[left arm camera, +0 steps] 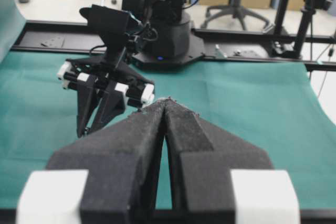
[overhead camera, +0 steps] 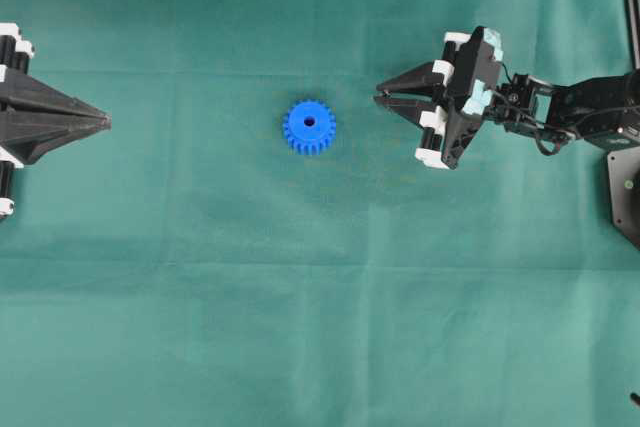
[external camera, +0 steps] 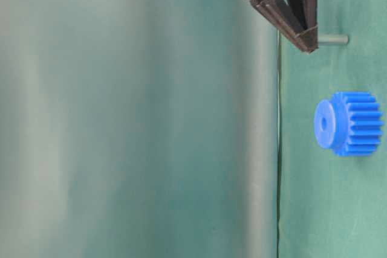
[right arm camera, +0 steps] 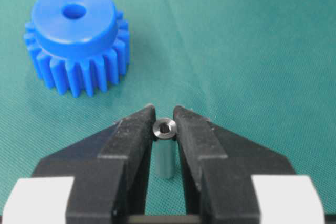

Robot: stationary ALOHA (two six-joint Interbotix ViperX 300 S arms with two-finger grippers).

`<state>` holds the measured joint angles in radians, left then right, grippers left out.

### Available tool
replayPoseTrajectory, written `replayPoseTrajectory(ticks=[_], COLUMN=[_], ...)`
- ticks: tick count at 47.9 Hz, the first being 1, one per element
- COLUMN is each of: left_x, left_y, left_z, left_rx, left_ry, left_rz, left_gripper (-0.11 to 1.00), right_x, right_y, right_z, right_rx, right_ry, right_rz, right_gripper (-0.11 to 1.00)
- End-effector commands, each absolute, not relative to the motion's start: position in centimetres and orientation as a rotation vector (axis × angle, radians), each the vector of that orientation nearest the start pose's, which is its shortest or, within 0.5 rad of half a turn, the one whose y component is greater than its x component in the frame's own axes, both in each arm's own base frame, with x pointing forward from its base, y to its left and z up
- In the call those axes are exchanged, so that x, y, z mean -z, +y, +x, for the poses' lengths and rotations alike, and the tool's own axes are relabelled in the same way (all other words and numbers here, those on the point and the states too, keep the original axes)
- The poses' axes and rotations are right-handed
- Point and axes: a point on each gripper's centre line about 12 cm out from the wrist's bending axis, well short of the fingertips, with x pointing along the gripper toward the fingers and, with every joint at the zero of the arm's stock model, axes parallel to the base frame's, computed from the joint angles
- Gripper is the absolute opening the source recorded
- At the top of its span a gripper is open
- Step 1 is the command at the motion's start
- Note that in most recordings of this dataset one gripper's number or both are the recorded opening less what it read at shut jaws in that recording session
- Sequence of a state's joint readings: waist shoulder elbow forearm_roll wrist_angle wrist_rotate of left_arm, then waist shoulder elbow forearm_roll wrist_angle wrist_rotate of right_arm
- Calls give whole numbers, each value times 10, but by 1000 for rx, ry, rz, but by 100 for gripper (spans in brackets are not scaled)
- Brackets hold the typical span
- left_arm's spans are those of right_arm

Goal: Insert the shaft placed at a random location into the center hole of the small gear at another random location.
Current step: 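Close the right gripper on the silver shaft and lift it upright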

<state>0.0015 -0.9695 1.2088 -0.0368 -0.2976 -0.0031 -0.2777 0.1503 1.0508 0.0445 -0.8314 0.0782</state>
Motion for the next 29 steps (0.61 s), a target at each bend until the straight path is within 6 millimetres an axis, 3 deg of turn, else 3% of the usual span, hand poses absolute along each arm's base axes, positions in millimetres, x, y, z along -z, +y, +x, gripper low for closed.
replayPoseTrajectory(ticks=[1, 16, 29], left_x=[-286, -285, -285], left_y=[2, 2, 2], left_z=[197, 197, 197], left_rx=[-12, -13, -12], left_ry=[-71, -68, -66], left_rz=[-42, -41, -43], left_gripper=[-1, -1, -1], right_x=[-100, -102, -142], right_y=[-93, -93, -89], right_z=[313, 312, 313], right_rx=[325, 327, 306], right_ry=[315, 307, 261], right_rz=[147, 170, 164], right_gripper=[16, 16, 16])
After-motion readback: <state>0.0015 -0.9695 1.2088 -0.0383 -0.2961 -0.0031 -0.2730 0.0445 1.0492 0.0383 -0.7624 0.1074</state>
